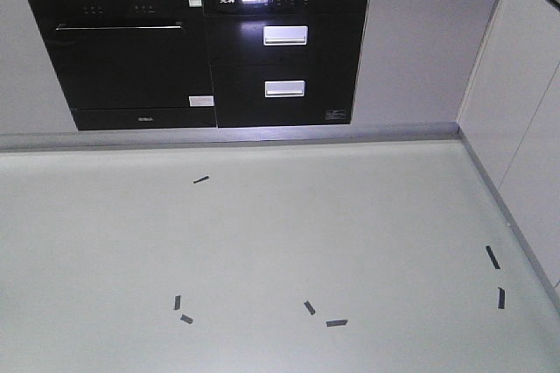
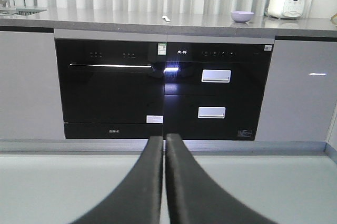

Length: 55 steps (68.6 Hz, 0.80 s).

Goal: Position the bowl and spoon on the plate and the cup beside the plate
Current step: 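Drive the base toward the counter holding the spoon and bowl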

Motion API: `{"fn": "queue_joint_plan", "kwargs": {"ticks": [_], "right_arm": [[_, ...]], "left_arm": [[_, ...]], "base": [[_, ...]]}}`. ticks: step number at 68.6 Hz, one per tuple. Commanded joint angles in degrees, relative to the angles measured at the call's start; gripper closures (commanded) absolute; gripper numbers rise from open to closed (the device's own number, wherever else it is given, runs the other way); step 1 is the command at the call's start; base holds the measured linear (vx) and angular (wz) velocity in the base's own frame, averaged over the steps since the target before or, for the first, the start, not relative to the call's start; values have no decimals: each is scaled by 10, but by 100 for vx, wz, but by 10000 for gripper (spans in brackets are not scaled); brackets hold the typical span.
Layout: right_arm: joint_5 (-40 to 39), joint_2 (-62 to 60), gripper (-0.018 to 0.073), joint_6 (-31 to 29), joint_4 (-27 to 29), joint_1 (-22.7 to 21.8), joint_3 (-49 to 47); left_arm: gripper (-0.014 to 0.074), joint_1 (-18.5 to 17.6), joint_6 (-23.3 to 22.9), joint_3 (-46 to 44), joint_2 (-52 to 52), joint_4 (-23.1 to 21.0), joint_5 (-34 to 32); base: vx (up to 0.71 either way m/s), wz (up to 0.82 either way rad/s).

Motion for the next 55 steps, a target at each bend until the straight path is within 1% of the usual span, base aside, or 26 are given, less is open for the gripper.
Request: {"fn": "queue_joint_plan", "kwargs": {"ticks": [1, 55], "right_arm": [[-39, -4, 570, -4, -2, -3, 4], [-39, -4, 570, -4, -2, -3, 4]], "left_arm": [[603, -3, -5, -15, -8, 0, -43], [603, -3, -5, -15, -8, 0, -43]], "base": [[0, 0], [3, 0]]}}
